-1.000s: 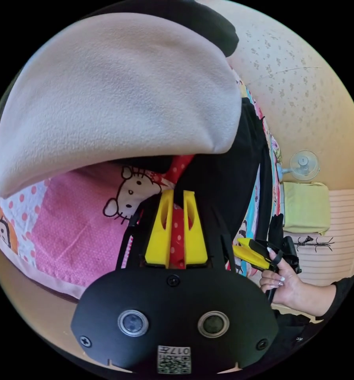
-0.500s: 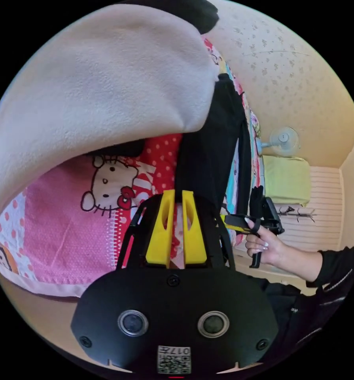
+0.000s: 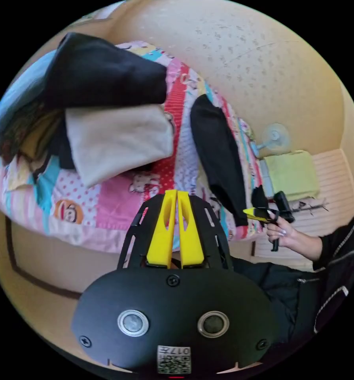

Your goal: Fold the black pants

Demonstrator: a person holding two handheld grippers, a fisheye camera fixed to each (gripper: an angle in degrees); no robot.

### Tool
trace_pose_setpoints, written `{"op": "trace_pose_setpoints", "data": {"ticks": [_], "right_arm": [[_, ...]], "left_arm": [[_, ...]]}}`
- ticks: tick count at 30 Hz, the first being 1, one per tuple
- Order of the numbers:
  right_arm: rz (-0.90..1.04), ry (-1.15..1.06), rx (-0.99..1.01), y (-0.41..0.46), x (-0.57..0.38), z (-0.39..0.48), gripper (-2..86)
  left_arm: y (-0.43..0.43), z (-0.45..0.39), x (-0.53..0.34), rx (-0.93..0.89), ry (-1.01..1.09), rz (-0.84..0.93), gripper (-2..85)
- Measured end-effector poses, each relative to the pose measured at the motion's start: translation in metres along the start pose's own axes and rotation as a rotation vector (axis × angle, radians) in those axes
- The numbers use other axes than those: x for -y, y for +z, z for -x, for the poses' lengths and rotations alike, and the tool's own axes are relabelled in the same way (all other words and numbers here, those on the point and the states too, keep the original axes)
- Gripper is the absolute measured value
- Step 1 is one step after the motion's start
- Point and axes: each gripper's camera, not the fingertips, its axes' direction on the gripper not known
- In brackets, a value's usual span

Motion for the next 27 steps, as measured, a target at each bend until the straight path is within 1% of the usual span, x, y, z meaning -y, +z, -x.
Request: {"op": "trace_pose_setpoints", "data": {"ticks": [1,2,3,4,5,7,8,10,12,13,14,15,16,17,18,20,22,24,27], "right_arm": [[0.003,0.017,-0.015,0.008,0.001,-0.012,3.9],[0.028,0.023,-0.027,0.025,0.003,-0.033,4.5],[0.105,0.002,-0.034,0.044,0.005,-0.05,5.5],[0.151,0.004,-0.046,0.053,0.004,-0.056,6.0],[0.216,0.009,-0.066,0.066,-0.002,-0.066,6.4],[0.217,-0.024,-0.044,0.064,-0.015,-0.072,6.9],[0.186,-0.045,-0.032,0.053,-0.022,-0.075,7.1],[0.098,-0.036,-0.041,0.025,-0.032,-0.087,7.4],[-0.093,0.019,-0.017,-0.032,-0.044,-0.116,7.5],[-0.144,0.032,-0.009,-0.047,-0.047,-0.125,7.5],[-0.238,0.062,-0.009,-0.078,-0.052,-0.145,7.5],[-0.32,0.093,-0.031,-0.109,-0.058,-0.165,7.6],[-0.357,0.109,-0.048,-0.124,-0.06,-0.175,7.7],[-0.414,0.121,-0.08,-0.151,-0.063,-0.192,7.8],[-0.457,0.115,-0.109,-0.175,-0.063,-0.206,8.0],[-0.494,0.092,-0.15,-0.204,-0.057,-0.222,8.3],[-0.504,0.047,-0.184,-0.226,-0.041,-0.233,8.6],[-0.511,-0.02,-0.197,-0.248,-0.013,-0.243,8.9],[-0.504,-0.111,-0.192,-0.267,0.036,-0.25,9.1]], "left_arm": [[0.013,0.022,-0.017,0.087,-0.074,0.014,-0.8],[0.021,0.033,-0.026,0.093,-0.104,0.032,-0.8],[0.033,0.052,-0.041,0.053,-0.177,0.078,-0.8],[0.038,0.062,-0.056,-0.012,-0.23,0.082,-0.8],[0.038,0.063,-0.062,-0.041,-0.231,0.063,-0.8],[0.039,0.054,-0.076,-0.105,-0.21,-0.003,-0.3],[0.042,0.05,-0.077,-0.13,-0.199,-0.003,-0.2],[0.069,0.022,-0.067,-0.302,-0.102,0.043,2.0],[0.099,-0.011,-0.054,-0.408,-0.006,0.098,4.1],[0.123,-0.039,-0.046,-0.431,0.072,0.145,4.8],[0.136,-0.054,-0.043,-0.428,0.112,0.174,5.3],[0.164,-0.085,-0.036,-0.405,0.194,0.245,6.1],[0.193,-0.118,-0.032,-0.38,0.286,0.321,6.4],[0.206,-0.135,-0.031,-0.371,0.334,0.356,6.5],[0.232,-0.166,-0.029,-0.357,0.427,0.416,6.5],[0.262,-0.207,-0.026,-0.334,0.533,0.454,6.4],[0.296,-0.252,-0.021,-0.322,0.634,0.436,6.4],[0.324,-0.275,-0.018,-0.311,0.655,0.415,6.4],[0.379,-0.297,-0.021,-0.318,0.617,0.411,6.3]]}}
